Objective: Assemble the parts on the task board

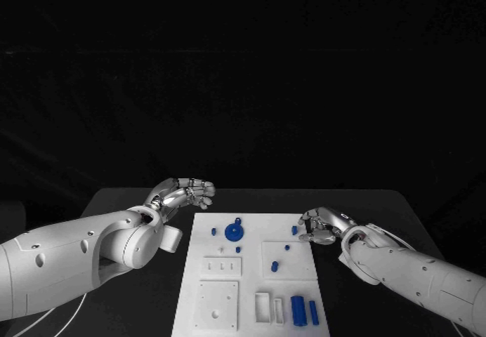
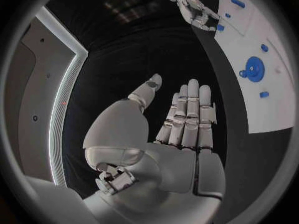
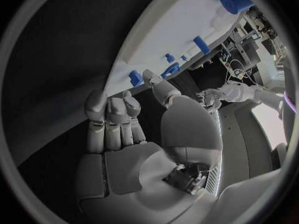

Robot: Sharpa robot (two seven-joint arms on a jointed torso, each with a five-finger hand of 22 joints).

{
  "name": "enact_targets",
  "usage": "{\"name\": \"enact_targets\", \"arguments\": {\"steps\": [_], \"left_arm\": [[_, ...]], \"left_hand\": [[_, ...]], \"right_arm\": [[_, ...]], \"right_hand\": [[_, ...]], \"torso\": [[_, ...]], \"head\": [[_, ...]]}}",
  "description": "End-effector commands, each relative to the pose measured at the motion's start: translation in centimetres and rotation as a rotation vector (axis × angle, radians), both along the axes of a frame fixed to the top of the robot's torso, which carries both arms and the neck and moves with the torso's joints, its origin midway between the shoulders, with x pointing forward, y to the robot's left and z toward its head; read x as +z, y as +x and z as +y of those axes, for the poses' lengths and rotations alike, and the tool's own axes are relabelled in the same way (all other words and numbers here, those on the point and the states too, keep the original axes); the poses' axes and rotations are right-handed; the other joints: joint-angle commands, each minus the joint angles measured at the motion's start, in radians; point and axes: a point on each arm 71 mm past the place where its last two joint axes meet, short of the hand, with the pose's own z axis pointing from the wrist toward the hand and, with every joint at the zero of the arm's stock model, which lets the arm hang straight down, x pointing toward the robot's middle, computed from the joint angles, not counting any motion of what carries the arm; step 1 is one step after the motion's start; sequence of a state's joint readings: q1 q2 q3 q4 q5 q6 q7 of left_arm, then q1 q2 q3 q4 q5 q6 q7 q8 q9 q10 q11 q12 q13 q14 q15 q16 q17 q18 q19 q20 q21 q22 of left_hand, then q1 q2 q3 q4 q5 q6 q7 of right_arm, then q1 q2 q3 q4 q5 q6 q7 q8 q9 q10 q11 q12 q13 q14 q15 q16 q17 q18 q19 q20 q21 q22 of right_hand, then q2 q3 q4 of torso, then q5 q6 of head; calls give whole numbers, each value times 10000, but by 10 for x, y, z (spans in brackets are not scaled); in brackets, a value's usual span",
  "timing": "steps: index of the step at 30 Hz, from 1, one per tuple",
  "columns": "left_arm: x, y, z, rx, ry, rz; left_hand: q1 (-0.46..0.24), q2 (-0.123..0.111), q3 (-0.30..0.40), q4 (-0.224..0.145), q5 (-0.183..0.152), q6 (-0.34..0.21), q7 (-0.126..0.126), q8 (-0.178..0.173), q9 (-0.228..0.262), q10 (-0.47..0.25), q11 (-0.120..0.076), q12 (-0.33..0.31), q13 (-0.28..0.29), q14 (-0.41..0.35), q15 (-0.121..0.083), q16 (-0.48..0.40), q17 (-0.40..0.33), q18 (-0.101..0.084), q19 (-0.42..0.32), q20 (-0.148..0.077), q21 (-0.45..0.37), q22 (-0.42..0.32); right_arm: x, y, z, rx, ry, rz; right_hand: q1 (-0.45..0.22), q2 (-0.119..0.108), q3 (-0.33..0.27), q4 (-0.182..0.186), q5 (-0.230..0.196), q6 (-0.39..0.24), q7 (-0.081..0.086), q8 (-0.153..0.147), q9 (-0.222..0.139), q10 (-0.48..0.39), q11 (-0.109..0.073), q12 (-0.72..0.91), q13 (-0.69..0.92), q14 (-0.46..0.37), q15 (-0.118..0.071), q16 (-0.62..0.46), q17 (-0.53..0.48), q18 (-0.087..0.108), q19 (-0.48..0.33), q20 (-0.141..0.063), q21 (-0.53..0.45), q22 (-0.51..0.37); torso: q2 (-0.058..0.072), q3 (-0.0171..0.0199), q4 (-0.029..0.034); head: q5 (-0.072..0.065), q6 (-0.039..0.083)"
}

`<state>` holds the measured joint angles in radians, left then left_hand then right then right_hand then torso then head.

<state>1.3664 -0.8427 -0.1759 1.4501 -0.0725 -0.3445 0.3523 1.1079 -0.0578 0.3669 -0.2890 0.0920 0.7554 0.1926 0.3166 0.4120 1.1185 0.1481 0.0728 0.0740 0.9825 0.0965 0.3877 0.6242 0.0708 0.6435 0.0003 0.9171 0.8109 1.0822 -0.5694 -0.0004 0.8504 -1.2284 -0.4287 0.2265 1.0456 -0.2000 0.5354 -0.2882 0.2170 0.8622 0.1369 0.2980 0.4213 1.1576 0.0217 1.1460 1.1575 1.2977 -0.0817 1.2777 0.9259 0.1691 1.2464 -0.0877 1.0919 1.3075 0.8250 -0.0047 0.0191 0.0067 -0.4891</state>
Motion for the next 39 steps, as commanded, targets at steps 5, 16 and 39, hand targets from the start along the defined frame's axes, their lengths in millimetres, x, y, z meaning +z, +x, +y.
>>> {"name": "enact_targets", "arguments": {"steps": [5, 16, 39], "left_arm": [[2, -3, -3, -264, -69, -128], [3, -5, -3, -326, -53, -144], [3, -8, -2, -318, -47, -131]], "left_hand": [[11, -24, -54, -2, -6, 61, 54, 10, -7, 54, -10, 44, 12, 65, 34, -44, 20, 159, -62, -1, -60, -12], [8, -29, -58, 1, -9, 58, 56, 7, -9, 41, -9, 34, 8, 64, 36, -52, 27, 158, -65, 1, -60, -12], [4, -31, -59, 6, -14, 56, 61, 4, -12, 22, -5, 18, 1, 66, 37, -63, 38, 157, -68, 2, -60, -12]], "right_arm": [[-4, 1, 2, 68, -64, 148], [-5, 3, 3, -40, -127, 166], [-6, 4, 9, 28, -185, 173]], "right_hand": [[213, 53, -20, 24, -224, -2, 7, -47, -25, -121, 20, -8, -27, -29, -48, -44, 22, 927, -77, 23, -46, 140], [201, 215, 389, 285, -920, 12, -31, -79, -66, -109, -17, -12, -69, -15, -83, -77, 50, 927, -56, 68, -73, 124], [443, 391, 1448, 571, -1675, 550, -115, 156, -8, -63, -96, 24, -107, 12, -155, -86, 127, 927, -23, 67, -22, 160]], "torso": [[100, -44, 145], [173, -44, 169], [148, -54, 148]], "head": [[-174, 6], [-221, 33], [-85, -62]]}}
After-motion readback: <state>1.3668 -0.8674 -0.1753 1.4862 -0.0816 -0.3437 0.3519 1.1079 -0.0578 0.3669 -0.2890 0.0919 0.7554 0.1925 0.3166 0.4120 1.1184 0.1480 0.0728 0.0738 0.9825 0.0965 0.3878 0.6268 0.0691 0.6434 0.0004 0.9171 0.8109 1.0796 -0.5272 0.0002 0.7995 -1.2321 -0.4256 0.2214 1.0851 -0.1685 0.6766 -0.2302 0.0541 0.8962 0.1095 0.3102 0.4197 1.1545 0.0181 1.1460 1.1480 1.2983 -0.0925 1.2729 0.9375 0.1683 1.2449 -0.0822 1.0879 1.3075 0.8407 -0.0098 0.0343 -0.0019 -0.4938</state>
